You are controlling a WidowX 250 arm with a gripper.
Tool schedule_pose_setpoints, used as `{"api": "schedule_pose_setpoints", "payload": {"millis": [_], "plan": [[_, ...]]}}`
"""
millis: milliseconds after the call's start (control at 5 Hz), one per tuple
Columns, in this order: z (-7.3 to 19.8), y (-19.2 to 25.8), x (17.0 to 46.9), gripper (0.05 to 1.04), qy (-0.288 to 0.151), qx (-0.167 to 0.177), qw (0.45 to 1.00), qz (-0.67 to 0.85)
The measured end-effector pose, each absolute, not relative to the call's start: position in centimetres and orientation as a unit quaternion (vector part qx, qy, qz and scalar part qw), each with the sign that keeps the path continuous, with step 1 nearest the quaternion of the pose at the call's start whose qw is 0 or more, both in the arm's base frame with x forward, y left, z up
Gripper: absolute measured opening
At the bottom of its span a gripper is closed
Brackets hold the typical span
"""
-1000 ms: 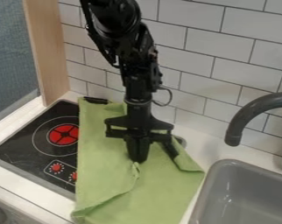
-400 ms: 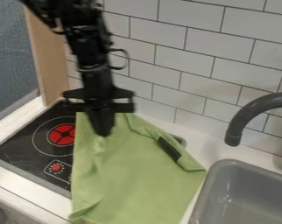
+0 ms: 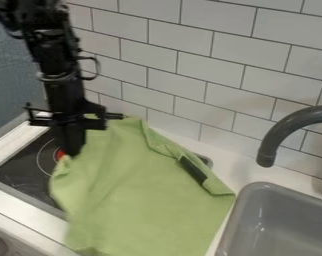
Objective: Unfold the cloth from the top right to the bottom left
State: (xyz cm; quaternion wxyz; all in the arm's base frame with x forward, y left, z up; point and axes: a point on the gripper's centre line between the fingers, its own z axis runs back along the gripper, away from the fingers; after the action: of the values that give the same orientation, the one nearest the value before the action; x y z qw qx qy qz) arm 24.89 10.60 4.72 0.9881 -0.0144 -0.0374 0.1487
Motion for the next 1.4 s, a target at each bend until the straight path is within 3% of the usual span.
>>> {"api": "schedule_pose_setpoints", "payload": {"millis": [400,600,800,1200,1400], "plan": [[3.9,16.1,22.1,0.054,-0.037,0.011,0.98,0.194],[2.1,16.6,21.3,0.078,-0.008,0.007,0.979,0.204],[2.0,17.0,21.2,0.238,-0.007,0.019,0.976,0.215],[2.0,17.3,21.4,0.822,0.002,0.018,0.97,0.241],[2.0,17.4,21.3,1.021,0.004,0.021,0.969,0.247]]}}
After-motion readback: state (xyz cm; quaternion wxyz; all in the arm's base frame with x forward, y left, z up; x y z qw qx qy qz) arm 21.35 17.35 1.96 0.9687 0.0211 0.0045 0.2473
